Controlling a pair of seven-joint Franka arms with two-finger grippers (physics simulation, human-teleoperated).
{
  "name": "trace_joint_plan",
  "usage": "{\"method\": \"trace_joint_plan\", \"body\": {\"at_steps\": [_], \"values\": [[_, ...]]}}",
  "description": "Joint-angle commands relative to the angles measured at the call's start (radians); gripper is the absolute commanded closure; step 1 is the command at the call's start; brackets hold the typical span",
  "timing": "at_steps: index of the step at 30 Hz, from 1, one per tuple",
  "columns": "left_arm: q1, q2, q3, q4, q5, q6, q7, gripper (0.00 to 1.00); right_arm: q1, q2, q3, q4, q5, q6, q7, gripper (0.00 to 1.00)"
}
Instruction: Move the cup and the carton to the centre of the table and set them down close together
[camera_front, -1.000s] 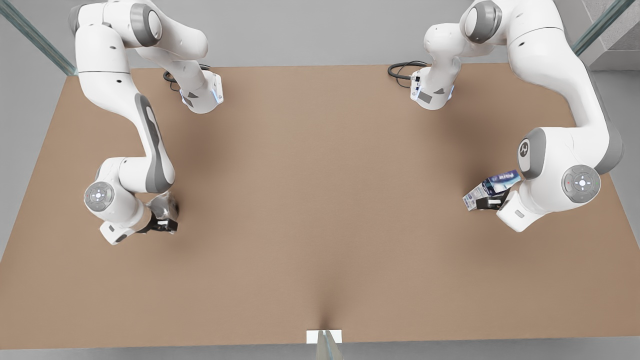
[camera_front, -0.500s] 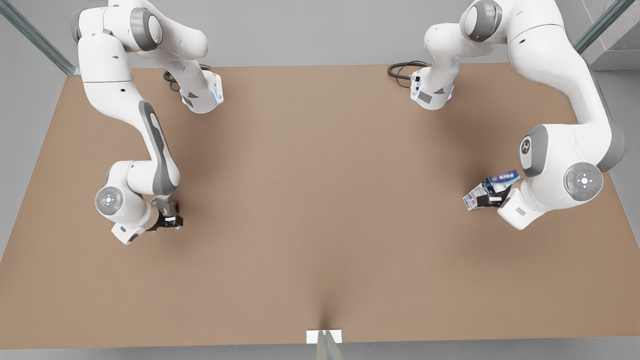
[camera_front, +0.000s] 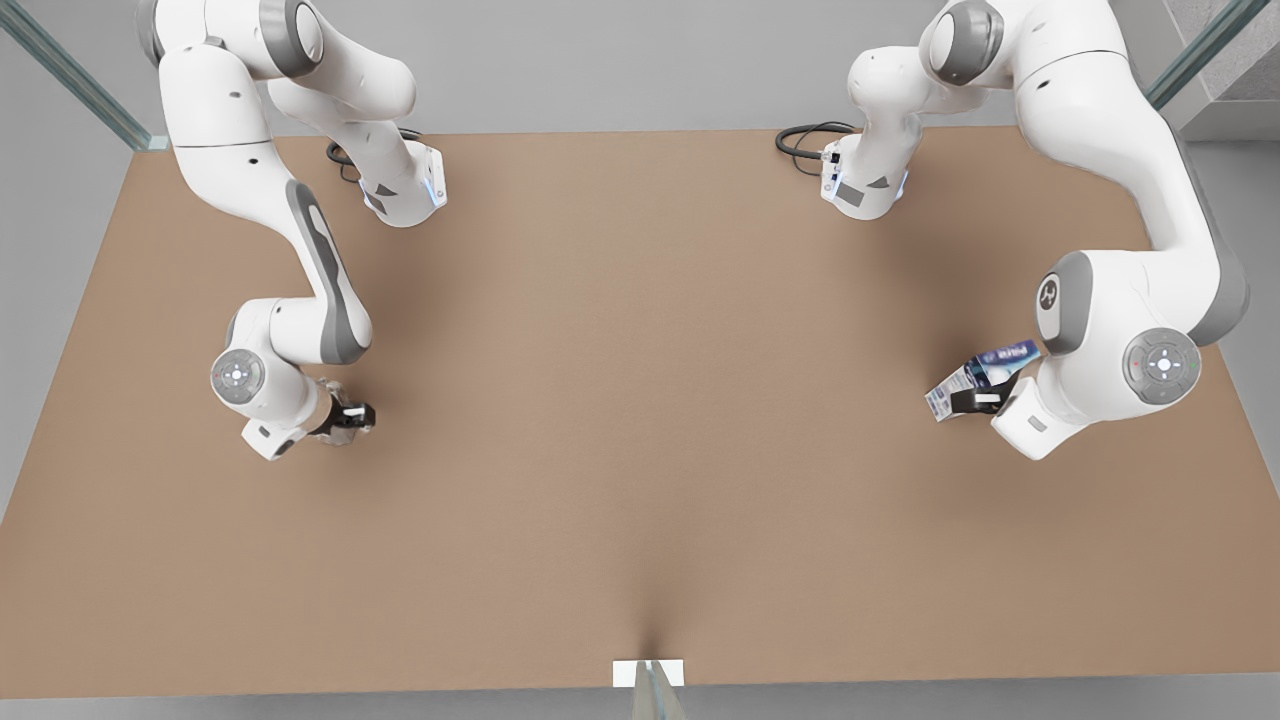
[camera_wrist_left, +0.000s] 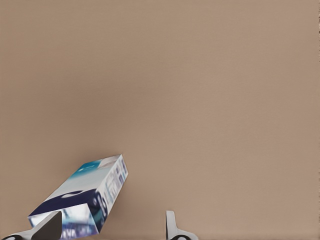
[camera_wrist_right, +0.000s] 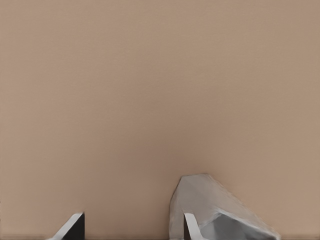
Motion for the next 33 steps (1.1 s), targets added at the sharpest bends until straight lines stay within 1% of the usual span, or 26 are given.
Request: {"method": "trace_joint_plan", "body": {"at_steps": [1,4,10,16,19,20,21,22,23,24,33], "values": [[-0.001,0.000,0.000,0.002,0.000,0.000,0.001,0.00,0.000,-0.007,0.000,0.002,0.000,-0.015,0.002,0.21],[-0.001,-0.006,-0.002,0.003,0.000,-0.002,0.000,0.00,-0.002,-0.040,-0.002,-0.021,0.000,-0.025,-0.002,0.21],[-0.004,-0.003,-0.005,0.005,-0.002,-0.002,-0.006,0.00,-0.006,-0.040,-0.002,-0.072,0.000,-0.015,-0.002,0.21],[-0.009,0.003,-0.005,0.005,-0.002,0.005,-0.003,0.00,-0.011,0.003,-0.002,-0.082,-0.006,0.057,-0.002,0.21],[-0.009,0.005,-0.005,0.005,-0.002,0.006,-0.003,0.00,-0.011,0.010,-0.002,-0.088,-0.006,0.058,-0.002,0.24],[-0.009,0.006,-0.005,0.005,-0.002,0.008,-0.003,0.00,-0.011,0.010,-0.002,-0.088,-0.006,0.055,-0.002,0.29],[-0.009,0.006,-0.005,0.003,-0.002,0.008,-0.002,0.00,-0.011,0.010,-0.002,-0.088,-0.006,0.054,-0.002,0.39],[-0.009,0.006,-0.005,0.003,-0.002,0.008,-0.002,0.00,-0.014,0.010,-0.002,-0.087,-0.006,0.052,0.000,0.60],[-0.009,0.006,-0.005,0.003,-0.002,0.006,-0.002,0.00,-0.014,0.008,-0.002,-0.087,-0.006,0.051,0.000,0.70],[-0.009,0.006,-0.005,0.003,-0.002,0.008,-0.002,0.00,-0.014,0.010,-0.002,-0.087,-0.006,0.052,0.000,0.78],[-0.009,0.011,-0.005,0.003,-0.002,0.006,-0.002,0.00,-0.025,0.002,-0.003,-0.085,-0.006,0.049,-0.003,0.79]]}}
